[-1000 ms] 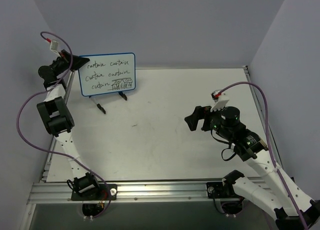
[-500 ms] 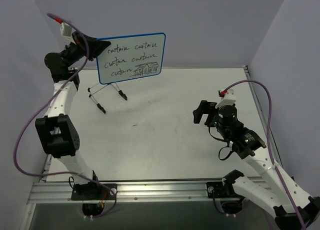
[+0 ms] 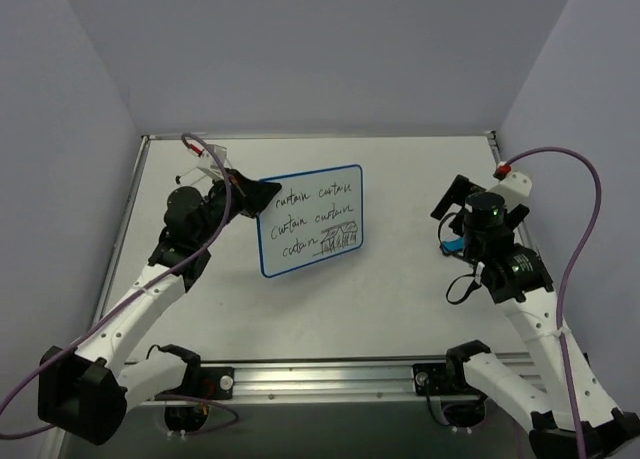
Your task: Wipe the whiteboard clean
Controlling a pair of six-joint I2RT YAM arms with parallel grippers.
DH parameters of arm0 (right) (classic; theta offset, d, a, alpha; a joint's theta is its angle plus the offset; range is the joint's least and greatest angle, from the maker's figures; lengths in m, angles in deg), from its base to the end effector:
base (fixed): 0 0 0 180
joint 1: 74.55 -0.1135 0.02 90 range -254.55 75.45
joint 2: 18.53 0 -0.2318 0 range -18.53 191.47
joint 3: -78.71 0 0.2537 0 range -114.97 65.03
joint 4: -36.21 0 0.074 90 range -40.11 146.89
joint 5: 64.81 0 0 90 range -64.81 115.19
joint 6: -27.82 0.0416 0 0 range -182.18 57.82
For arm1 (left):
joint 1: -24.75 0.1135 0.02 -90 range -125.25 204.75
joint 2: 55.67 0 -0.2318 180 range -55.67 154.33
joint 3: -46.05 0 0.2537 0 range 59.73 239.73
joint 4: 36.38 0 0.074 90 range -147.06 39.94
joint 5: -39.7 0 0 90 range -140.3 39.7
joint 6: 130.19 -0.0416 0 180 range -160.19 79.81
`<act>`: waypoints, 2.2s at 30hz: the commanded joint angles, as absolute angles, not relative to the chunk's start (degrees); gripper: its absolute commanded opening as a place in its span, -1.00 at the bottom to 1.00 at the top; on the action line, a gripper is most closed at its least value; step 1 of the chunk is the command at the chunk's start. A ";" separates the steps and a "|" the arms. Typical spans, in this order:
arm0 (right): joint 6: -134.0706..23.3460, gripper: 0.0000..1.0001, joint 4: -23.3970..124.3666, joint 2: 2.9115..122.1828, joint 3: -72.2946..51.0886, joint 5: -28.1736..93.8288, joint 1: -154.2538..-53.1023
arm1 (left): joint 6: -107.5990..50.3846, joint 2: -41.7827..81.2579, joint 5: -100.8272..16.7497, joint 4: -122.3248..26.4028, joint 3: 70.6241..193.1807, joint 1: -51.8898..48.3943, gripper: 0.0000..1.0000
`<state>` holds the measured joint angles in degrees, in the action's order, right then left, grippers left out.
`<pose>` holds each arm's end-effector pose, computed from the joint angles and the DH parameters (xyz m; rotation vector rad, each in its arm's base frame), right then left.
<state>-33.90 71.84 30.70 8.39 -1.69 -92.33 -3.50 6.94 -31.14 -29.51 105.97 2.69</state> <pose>0.2085 0.0471 0.3524 0.4876 1.7317 0.1464 0.2542 -0.1177 0.3157 0.0830 1.5969 -1.0616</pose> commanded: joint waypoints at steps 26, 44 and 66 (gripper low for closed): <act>-12.08 0.47 75.56 57.66 10.71 1.01 -75.08 | -22.17 -14.53 -46.69 -84.08 110.81 -2.76 -0.95; -9.44 0.22 63.95 69.00 14.49 4.79 -71.21 | -23.57 -18.40 -43.88 -82.94 107.72 -3.90 -0.95; -4.17 -0.11 60.35 76.12 13.26 4.80 -71.30 | -23.84 -17.96 -42.74 -82.67 107.54 -4.60 -0.95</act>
